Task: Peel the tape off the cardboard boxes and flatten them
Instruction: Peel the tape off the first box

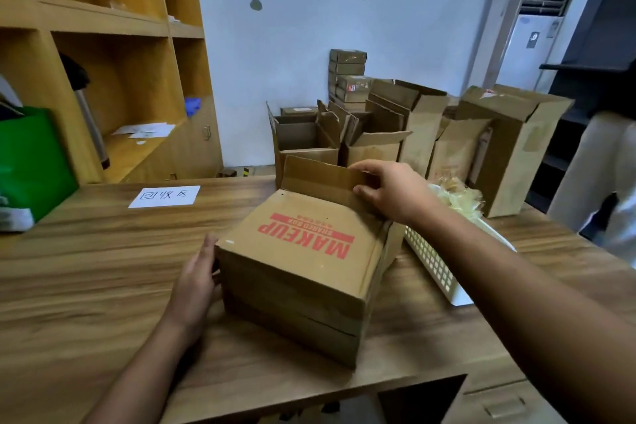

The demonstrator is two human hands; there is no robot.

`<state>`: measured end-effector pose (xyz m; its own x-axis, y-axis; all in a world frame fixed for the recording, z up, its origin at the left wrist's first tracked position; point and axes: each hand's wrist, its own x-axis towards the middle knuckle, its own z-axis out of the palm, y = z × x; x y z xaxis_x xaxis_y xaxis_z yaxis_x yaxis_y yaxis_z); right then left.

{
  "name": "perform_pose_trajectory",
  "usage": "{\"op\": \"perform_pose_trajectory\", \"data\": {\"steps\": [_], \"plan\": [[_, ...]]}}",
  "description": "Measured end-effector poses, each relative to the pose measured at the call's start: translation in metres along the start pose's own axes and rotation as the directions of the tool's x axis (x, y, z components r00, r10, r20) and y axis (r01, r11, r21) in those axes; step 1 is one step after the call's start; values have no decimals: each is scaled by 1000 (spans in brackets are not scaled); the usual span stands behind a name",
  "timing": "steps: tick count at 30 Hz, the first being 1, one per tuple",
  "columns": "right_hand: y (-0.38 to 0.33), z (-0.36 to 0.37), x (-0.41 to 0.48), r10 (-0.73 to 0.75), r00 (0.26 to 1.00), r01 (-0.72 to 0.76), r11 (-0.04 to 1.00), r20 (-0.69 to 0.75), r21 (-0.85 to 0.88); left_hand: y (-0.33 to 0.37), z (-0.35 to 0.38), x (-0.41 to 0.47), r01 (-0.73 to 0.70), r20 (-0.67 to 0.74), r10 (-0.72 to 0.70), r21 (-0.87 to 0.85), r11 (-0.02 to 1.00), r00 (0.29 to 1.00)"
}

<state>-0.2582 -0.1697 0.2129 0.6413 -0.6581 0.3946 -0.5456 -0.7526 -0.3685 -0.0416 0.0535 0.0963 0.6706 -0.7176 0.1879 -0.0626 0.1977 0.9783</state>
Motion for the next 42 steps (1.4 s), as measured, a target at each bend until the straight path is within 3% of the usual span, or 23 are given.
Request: {"op": "perform_pose_trajectory", "data": {"steps": [4, 8, 14, 18, 22, 26, 33, 42], "plan": [[-5, 1, -8, -95, 987, 68, 977, -129, -203, 33, -2, 0, -265, 24, 264, 73, 961, 964], [-4, -4, -33, -80, 941, 73, 997, -330, -34, 69, 5, 0, -435, 145, 410, 329, 838, 900], [8, 13, -99, 132, 923, 31, 911, -362, 410, 93, 53, -7, -589, 506, 318, 581, 562, 802], [29, 48, -135, 302, 939, -140, 771, -164, 622, 97, 83, -9, -592, 598, 164, 643, 486, 784], [40, 78, -153, 365, 931, -275, 643, 30, 715, 95, 104, -8, -574, 646, 14, 668, 473, 763], [42, 91, -157, 346, 936, -275, 628, 55, 728, 89, 110, -3, -548, 651, -126, 715, 435, 749], [41, 92, -153, 356, 934, -247, 566, 38, 786, 85, 108, -3, -571, 658, -108, 713, 407, 745], [30, 86, -143, 379, 923, -140, 486, -64, 863, 87, 110, -7, -542, 639, -99, 715, 442, 763]]}}
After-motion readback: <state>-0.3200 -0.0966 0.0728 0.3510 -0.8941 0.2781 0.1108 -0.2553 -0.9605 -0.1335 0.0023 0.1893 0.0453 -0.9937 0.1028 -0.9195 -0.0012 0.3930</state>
